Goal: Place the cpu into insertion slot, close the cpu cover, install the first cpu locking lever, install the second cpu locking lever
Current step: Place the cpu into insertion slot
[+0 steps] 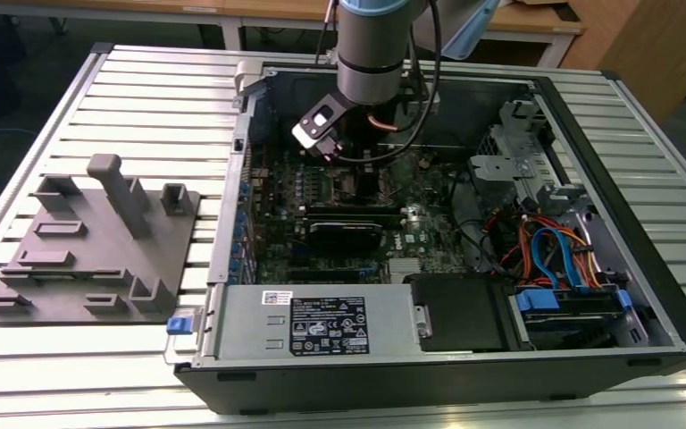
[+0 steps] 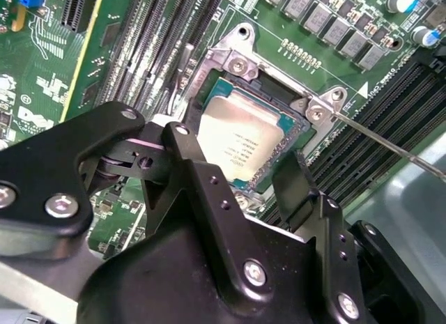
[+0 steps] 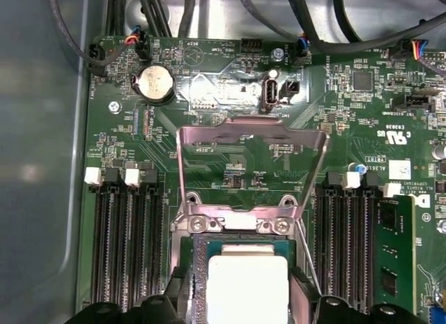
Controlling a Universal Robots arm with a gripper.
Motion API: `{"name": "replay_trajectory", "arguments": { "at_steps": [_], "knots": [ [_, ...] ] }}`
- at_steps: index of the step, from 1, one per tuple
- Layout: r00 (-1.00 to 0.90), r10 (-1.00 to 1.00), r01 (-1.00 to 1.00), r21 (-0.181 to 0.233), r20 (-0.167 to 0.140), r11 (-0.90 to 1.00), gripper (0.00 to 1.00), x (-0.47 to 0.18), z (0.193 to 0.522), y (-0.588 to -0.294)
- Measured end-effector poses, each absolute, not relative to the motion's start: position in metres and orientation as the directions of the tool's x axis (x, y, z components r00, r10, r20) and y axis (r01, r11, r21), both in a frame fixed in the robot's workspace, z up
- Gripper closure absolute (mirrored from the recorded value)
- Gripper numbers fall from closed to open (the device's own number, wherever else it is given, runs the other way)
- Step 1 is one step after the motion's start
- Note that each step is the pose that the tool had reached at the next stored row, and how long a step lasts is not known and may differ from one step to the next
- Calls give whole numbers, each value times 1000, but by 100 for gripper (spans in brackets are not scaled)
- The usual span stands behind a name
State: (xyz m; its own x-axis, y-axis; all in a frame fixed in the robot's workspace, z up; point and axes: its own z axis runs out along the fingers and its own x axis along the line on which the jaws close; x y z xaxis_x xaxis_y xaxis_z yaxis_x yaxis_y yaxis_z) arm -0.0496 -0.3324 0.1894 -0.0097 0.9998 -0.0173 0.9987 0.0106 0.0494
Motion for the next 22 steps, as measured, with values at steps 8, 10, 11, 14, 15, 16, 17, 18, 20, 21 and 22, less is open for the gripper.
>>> {"name": "replay_trajectory", "arguments": {
  "at_steps": [8,10,11,14,15,16,17,18,20,21,22],
  "knots": [
    [-10,1000,999,49,-14,10,33,-50,189,-329],
    [-10,1000,999,49,-14,10,33,-50,189,-329],
    [-10,1000,999,49,-14,10,33,-50,189,-329],
    [-9,1000,999,49,-14,10,33,-50,189,-328],
    [-9,1000,999,49,-14,10,33,-50,189,-328],
    [-9,1000,999,49,-14,10,33,-50,189,-328],
    [-9,1000,999,49,-14,10,33,-50,189,-328],
    [-9,1000,999,49,-14,10,33,-50,190,-328],
    [-9,1000,999,49,-14,10,33,-50,191,-328],
    [-9,1000,999,50,-14,10,33,-50,191,-328],
    [-9,1000,999,50,-14,10,33,-50,191,-328]
  ]
}}
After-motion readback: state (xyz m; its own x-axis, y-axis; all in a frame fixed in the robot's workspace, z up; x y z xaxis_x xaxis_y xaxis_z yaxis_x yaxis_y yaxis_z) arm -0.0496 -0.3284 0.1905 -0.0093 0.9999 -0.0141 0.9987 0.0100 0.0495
